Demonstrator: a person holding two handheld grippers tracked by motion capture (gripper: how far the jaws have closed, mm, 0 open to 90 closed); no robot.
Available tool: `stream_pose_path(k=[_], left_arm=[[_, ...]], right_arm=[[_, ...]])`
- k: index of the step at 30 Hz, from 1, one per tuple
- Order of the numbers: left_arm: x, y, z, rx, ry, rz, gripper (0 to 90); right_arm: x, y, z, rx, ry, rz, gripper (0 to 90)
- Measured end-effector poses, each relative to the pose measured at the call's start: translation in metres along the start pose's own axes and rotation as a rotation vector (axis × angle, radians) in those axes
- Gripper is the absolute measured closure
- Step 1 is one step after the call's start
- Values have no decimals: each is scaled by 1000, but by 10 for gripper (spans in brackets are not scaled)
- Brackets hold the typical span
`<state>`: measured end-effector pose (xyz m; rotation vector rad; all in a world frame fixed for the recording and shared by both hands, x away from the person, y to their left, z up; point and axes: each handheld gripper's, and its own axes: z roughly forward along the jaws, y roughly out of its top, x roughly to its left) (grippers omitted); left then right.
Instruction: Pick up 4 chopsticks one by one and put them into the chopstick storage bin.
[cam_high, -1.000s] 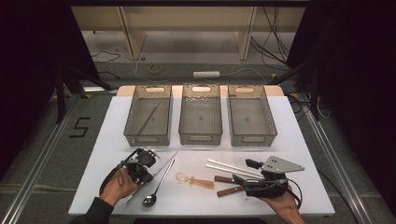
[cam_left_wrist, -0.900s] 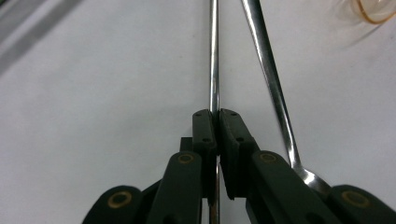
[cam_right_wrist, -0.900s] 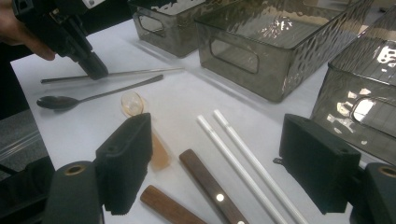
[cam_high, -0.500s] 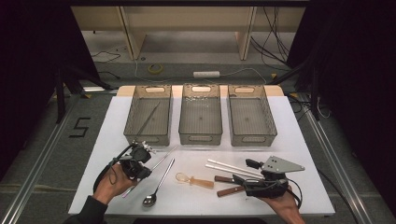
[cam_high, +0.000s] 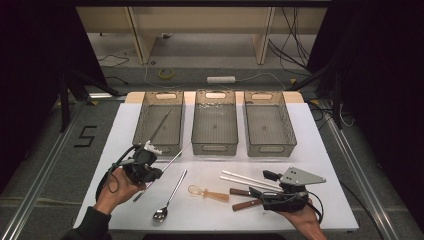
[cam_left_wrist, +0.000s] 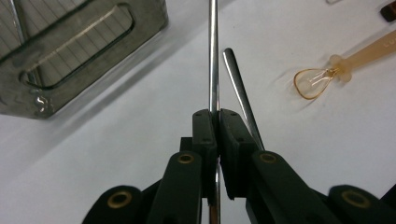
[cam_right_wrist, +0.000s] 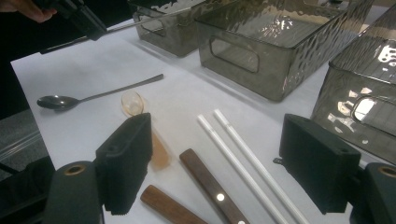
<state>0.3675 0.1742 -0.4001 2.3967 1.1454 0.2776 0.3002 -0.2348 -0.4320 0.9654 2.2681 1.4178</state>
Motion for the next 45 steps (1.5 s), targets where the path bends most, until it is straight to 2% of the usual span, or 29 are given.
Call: stream_pose_path(k=[4, 10, 16, 17, 18, 22, 33, 40, 45], left_arm=[[7, 9, -6, -54, -21, -11, 849], [23, 23, -11, -124, 15, -43, 849], [44, 38, -8, -156, 47, -88, 849], [49, 41, -7, -169, 39, -104, 849], [53, 44, -5, -175, 27, -119, 849], [65, 55, 0, -197, 29, -142, 850], [96, 75, 4, -247, 83, -208, 849], [111, 85, 7, -262, 122, -230, 849], [116, 93, 12, -264, 148, -231, 849]], right_arm=[[0, 0, 1, 2, 1, 1, 267], [-1, 0, 0, 0, -2, 5, 267], [-2, -1, 0, -3, -2, 7, 267], [-2, -1, 0, -2, -2, 9, 267], [-2, -1, 0, -3, 0, 10, 267], [-2, -1, 0, -2, -1, 12, 267], [-3, -2, 0, 0, 1, 14, 267], [-3, -2, 0, 0, 3, 14, 267], [-3, -2, 1, 1, 6, 12, 267]])
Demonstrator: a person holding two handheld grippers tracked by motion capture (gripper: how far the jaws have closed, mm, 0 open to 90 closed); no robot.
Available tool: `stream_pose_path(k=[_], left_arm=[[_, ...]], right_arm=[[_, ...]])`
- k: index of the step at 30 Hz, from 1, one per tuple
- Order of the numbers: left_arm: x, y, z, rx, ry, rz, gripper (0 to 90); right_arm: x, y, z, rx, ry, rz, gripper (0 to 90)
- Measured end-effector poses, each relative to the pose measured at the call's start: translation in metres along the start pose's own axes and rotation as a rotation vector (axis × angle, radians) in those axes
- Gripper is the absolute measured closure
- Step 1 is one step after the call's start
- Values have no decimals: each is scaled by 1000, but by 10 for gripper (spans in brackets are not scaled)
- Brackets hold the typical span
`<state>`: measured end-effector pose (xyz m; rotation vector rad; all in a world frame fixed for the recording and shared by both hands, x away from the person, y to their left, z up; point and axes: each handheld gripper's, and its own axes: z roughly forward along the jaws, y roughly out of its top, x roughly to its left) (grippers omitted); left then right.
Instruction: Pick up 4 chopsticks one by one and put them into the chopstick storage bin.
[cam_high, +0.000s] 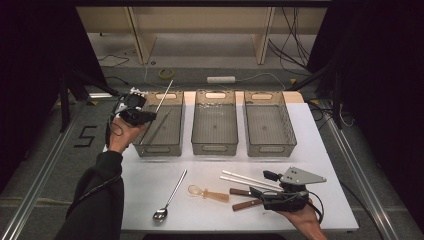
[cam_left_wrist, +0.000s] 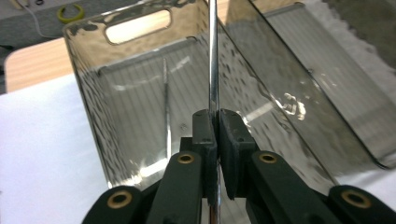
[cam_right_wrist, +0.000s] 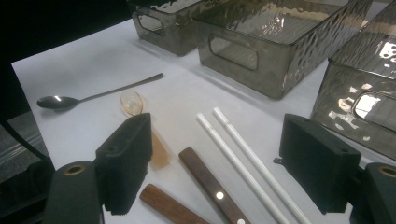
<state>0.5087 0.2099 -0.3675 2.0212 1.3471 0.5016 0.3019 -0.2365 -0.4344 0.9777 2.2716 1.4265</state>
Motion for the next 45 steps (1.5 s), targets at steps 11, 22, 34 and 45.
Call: stream_pose_path(k=[11, 22, 34, 45], left_arm=[[15, 5, 15, -14, 9, -41, 848], [17, 0, 29, 4, 37, -39, 848], [15, -13, 38, 27, 46, -17, 846], [11, -19, 44, 58, 52, 7, 843]], right_arm=[[0, 0, -1, -4, 2, 1, 267], [0, 0, -1, -2, 3, 2, 267], [0, 0, -1, -1, 2, 3, 267], [0, -1, -1, 0, 3, 3, 267]])
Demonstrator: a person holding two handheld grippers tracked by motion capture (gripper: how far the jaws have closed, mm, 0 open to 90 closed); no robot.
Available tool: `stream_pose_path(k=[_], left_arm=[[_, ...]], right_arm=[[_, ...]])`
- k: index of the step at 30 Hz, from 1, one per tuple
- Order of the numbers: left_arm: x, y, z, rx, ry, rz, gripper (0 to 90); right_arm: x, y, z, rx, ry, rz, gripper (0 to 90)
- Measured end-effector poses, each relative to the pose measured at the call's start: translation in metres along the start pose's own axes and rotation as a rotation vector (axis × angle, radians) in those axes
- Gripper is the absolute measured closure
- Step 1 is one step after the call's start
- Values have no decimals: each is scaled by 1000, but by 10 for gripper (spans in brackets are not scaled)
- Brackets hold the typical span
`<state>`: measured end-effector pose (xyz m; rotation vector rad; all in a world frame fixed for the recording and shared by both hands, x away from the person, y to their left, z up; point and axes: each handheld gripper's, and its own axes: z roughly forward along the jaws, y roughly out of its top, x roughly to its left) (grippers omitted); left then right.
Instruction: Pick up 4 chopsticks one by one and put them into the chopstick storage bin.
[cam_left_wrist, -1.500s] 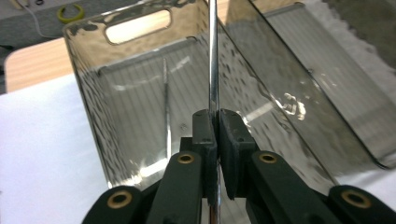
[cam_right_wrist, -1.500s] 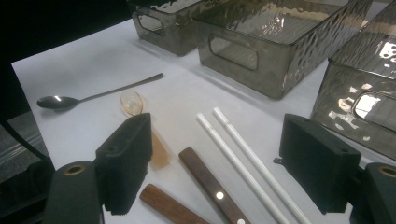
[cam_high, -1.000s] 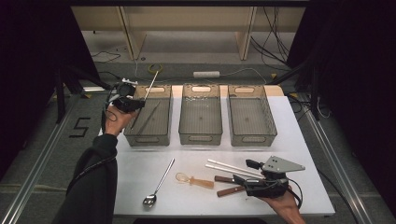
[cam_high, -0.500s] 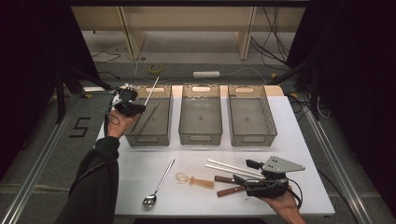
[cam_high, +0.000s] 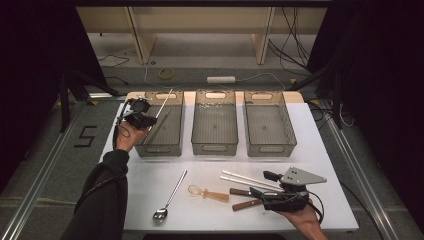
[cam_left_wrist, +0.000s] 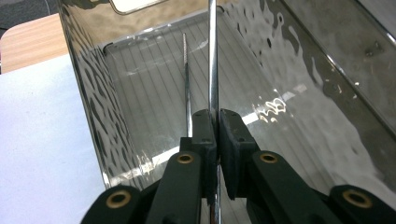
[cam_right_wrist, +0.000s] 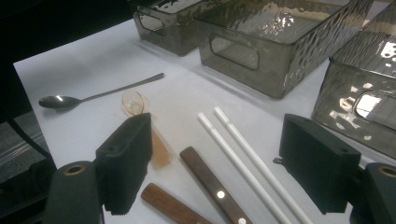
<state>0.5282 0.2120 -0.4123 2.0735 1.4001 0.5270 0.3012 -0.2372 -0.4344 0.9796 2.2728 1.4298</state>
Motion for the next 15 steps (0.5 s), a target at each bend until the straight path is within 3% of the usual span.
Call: stream_pose_path(k=[5, 7, 15], left_arm=[[0, -3, 2, 0, -1, -15, 828], [0, -3, 0, -11, -14, -28, 780], [-11, -4, -18, -23, -61, -38, 474]], right_arm=[[0, 0, 0, -3, -1, 0, 267], [-1, 0, -1, -3, -3, 2, 267], [-1, 1, -1, -6, -3, 0, 267]])
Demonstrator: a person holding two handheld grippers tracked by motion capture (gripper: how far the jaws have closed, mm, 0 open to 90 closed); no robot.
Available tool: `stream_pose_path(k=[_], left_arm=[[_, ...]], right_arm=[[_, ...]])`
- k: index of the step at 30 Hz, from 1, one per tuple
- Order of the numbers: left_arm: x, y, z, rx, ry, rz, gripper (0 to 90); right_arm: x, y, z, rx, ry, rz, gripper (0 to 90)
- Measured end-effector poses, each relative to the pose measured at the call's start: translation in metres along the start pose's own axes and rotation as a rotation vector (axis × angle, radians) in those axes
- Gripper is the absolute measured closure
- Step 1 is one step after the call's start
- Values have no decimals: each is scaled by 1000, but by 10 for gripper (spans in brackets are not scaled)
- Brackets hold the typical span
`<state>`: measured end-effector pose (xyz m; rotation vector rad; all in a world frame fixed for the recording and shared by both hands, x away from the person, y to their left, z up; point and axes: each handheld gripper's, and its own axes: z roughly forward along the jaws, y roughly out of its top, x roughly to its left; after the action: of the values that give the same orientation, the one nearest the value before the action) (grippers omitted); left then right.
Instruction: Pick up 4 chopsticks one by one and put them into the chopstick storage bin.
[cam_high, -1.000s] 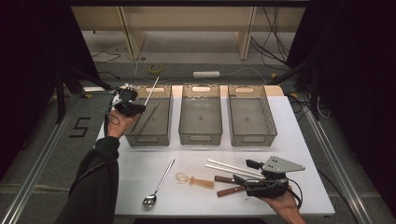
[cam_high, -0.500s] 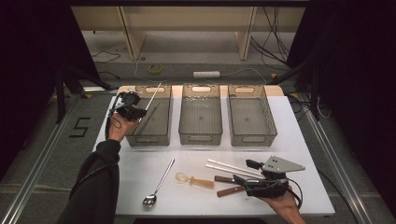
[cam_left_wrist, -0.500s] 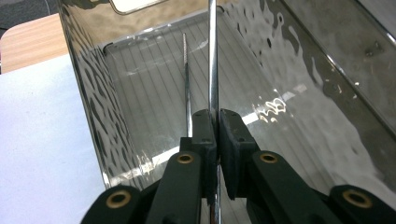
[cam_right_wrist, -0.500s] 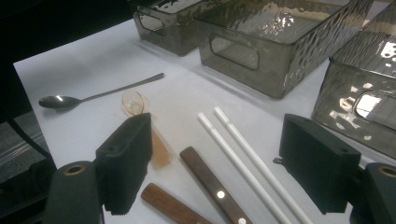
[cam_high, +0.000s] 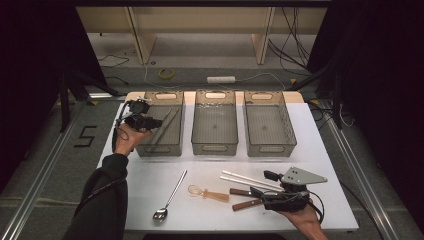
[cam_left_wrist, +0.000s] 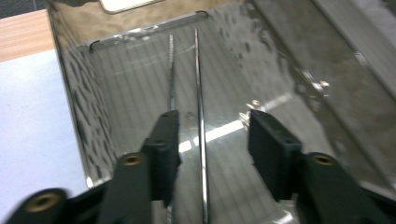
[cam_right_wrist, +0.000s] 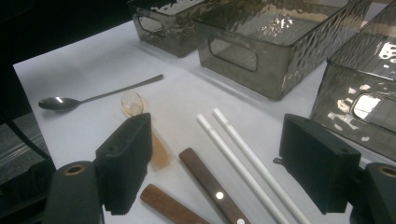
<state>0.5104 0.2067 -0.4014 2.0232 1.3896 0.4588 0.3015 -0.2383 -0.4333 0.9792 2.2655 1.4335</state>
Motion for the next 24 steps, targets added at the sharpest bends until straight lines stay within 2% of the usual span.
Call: stream_pose_path(k=[2, 4, 7, 9, 15, 16, 18, 21, 24], left_arm=[[-5, -2, -8, -16, -8, 8, 409], [-10, -5, -15, -34, -42, -8, 355], [-18, -10, -26, -51, -69, 9, 303], [-22, -15, -32, -68, -107, 4, 279], [-35, -27, -45, -118, -167, 21, 233], [-38, -30, -48, -124, -173, 37, 231], [-45, -34, -52, -157, -187, 42, 223], [-54, -41, -55, -181, -200, 59, 210], [-63, -50, -59, -174, -235, 66, 191]], right_arm=[[0, 0, 0, 0, 1, 6, 267], [-1, 1, -1, 12, 2, -1, 267], [-3, 3, -2, 20, -3, 3, 267], [-5, 4, -2, 43, -12, 2, 270], [-8, 10, 1, 113, -29, -40, 280], [-9, 12, 1, 129, -29, -53, 292], [-11, 16, 2, 172, -28, -83, 311], [-18, 26, 8, 274, -3, -110, 326], [-24, 35, 17, 366, -9, -141, 345]])
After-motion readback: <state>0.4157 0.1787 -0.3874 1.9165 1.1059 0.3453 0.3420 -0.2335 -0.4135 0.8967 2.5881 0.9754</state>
